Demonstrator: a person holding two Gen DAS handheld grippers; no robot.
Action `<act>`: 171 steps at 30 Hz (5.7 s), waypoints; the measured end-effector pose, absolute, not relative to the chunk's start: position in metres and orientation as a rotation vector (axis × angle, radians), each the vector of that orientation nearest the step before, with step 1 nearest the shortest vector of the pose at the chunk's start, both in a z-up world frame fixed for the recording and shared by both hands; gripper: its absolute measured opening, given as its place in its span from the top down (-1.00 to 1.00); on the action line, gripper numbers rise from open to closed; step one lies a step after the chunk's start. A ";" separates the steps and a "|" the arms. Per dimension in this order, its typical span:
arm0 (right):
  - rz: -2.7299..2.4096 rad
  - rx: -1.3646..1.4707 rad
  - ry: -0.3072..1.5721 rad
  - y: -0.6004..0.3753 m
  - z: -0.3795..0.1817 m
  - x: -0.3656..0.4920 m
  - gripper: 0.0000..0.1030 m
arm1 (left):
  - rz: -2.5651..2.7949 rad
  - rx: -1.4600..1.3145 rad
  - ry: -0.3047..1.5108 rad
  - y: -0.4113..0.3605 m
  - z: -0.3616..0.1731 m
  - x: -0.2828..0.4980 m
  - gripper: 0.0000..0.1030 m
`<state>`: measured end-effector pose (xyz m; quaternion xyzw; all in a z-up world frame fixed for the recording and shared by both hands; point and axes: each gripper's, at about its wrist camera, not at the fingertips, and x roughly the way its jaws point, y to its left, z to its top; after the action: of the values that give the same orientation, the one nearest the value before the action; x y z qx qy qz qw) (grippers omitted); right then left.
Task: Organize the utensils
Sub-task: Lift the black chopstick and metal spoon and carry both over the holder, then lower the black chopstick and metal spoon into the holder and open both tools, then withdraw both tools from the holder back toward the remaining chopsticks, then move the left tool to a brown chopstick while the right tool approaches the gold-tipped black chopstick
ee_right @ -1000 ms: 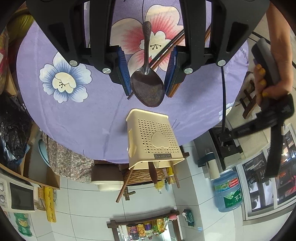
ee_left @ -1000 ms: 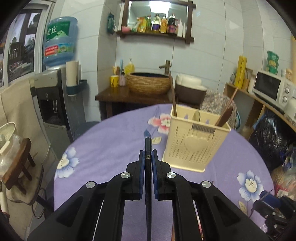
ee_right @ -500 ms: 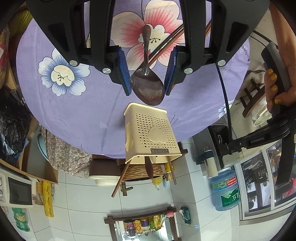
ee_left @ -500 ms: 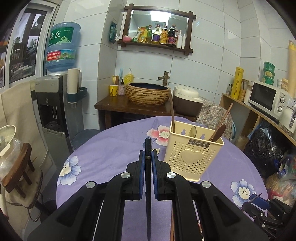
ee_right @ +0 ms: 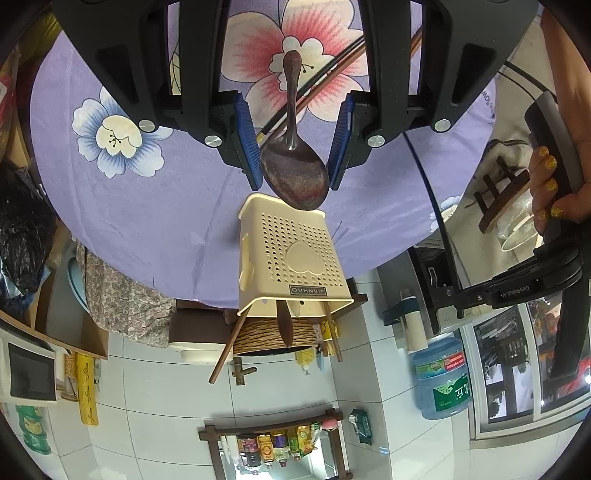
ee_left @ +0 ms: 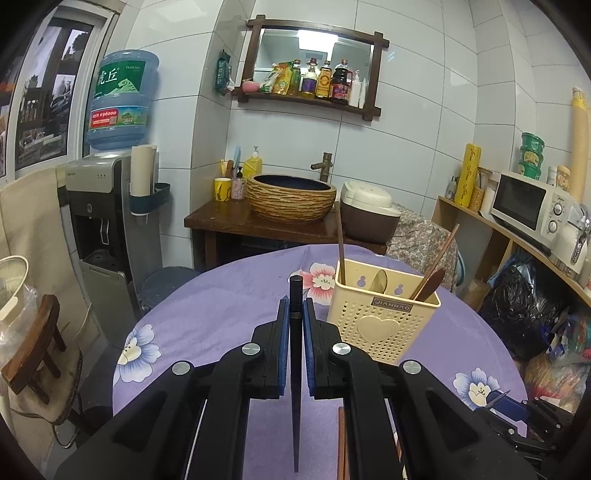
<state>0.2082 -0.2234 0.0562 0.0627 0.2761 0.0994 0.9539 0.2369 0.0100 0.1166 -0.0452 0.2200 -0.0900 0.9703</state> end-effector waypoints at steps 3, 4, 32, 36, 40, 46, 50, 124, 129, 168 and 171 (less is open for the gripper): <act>0.213 0.127 0.532 -0.224 0.064 0.217 0.28 | -0.210 -0.108 0.440 0.011 0.126 0.242 0.84; 0.218 0.118 0.519 -0.224 0.069 0.221 0.28 | -0.229 -0.118 0.442 0.011 0.132 0.247 0.84; 0.196 0.006 0.364 -0.205 0.170 0.393 0.28 | -0.283 -0.119 0.379 -0.049 0.205 0.362 0.84; 0.220 -0.003 0.443 -0.207 0.149 0.402 0.28 | -0.283 -0.110 0.426 -0.050 0.185 0.368 0.84; 0.276 -0.011 0.572 -0.205 0.132 0.410 0.28 | -0.309 -0.081 0.482 -0.052 0.170 0.372 0.84; 0.272 -0.072 0.704 -0.199 0.115 0.417 0.28 | -0.336 -0.032 0.570 -0.059 0.148 0.377 0.84; 0.263 -0.102 0.740 -0.197 0.110 0.419 0.28 | -0.341 -0.025 0.598 -0.060 0.139 0.379 0.84; -0.007 -0.084 0.868 -0.164 -0.042 0.207 -0.66 | 0.019 0.121 0.631 0.034 -0.002 0.182 -0.89; -0.033 -0.090 0.883 -0.168 -0.047 0.208 -0.66 | 0.007 0.123 0.635 0.031 -0.003 0.181 -0.89; -0.121 0.056 1.006 -0.250 -0.051 0.236 -0.40 | -0.083 0.193 0.686 0.001 -0.015 0.176 -0.89; -0.112 0.156 0.987 -0.267 -0.049 0.232 -0.40 | -0.114 0.219 0.703 -0.011 -0.018 0.178 -0.88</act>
<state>0.2318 -0.2674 -0.0494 0.0747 0.4730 -0.0537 0.8762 0.1785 -0.0105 -0.0180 0.1071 0.3436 -0.0555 0.9313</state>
